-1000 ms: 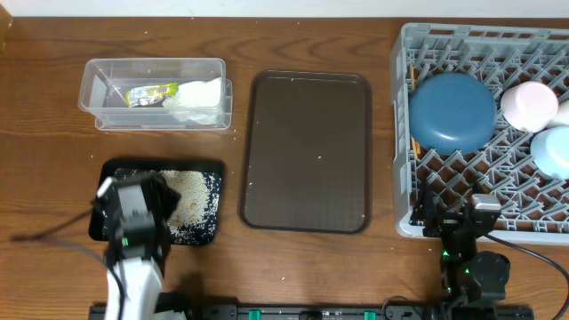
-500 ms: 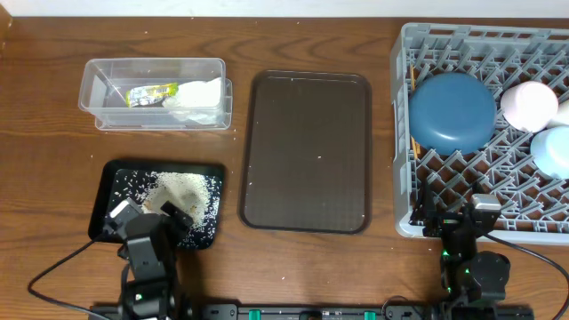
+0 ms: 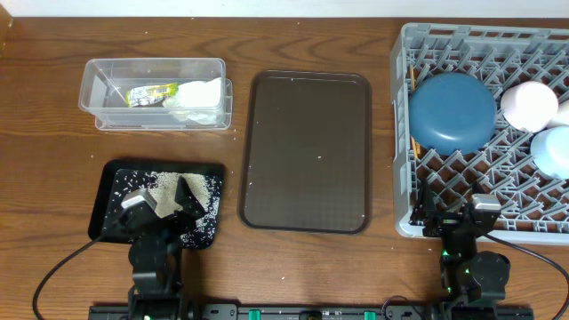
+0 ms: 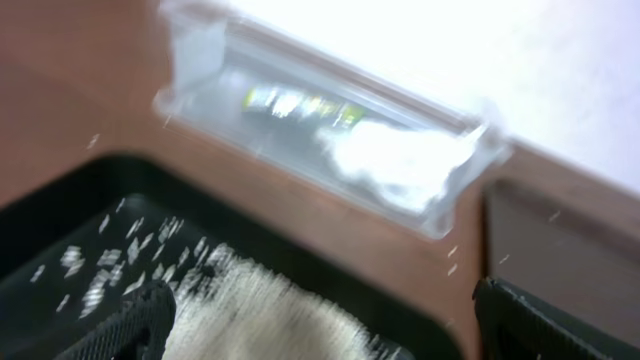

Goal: Sort waste into correct bins and load items into the dishwasher rack

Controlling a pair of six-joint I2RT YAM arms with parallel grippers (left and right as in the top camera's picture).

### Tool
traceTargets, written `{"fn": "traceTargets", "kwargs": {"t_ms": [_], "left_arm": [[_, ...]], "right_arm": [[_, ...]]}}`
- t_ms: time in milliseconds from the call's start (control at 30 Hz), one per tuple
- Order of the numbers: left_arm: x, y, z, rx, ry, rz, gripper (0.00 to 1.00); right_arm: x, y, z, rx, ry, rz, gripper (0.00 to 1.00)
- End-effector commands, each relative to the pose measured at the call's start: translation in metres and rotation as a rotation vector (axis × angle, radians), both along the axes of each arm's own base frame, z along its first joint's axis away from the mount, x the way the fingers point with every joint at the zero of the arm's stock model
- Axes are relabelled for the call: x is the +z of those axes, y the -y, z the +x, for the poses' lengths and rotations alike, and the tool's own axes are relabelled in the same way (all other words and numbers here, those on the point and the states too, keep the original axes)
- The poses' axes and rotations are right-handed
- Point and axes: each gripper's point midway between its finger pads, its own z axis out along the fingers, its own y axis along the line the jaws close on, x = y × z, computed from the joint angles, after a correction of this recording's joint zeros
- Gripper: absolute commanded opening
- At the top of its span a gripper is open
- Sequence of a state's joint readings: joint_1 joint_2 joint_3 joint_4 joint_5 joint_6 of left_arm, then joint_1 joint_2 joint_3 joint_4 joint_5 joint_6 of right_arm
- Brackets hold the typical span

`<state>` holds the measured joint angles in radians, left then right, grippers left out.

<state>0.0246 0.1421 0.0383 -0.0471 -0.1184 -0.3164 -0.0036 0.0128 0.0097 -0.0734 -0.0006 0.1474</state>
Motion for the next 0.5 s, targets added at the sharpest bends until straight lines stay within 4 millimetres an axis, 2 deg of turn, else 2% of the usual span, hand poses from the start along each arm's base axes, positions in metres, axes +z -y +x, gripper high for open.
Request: {"fn": "traceTargets", "kwargs": {"t_ms": [0, 133, 200, 467], "left_arm": [[-0.001, 0.005, -0.001, -0.032, 0.025, 0.048, 0.98], [0.012, 0.016, -0.001, -0.122, 0.062, 0.197, 0.98], [0.01, 0.023, -0.001, -0.181, 0.044, 0.28, 0.98], [0.008, 0.031, -0.001, -0.224, 0.044, 0.286, 0.98]], "right_arm": [[-0.001, 0.003, 0.0, -0.01, 0.001, -0.014, 0.99], [-0.001, 0.003, 0.0, -0.01, 0.001, -0.014, 0.99], [-0.001, 0.003, 0.0, -0.01, 0.001, -0.014, 0.99], [-0.001, 0.003, 0.0, -0.01, 0.001, -0.014, 0.99]]}}
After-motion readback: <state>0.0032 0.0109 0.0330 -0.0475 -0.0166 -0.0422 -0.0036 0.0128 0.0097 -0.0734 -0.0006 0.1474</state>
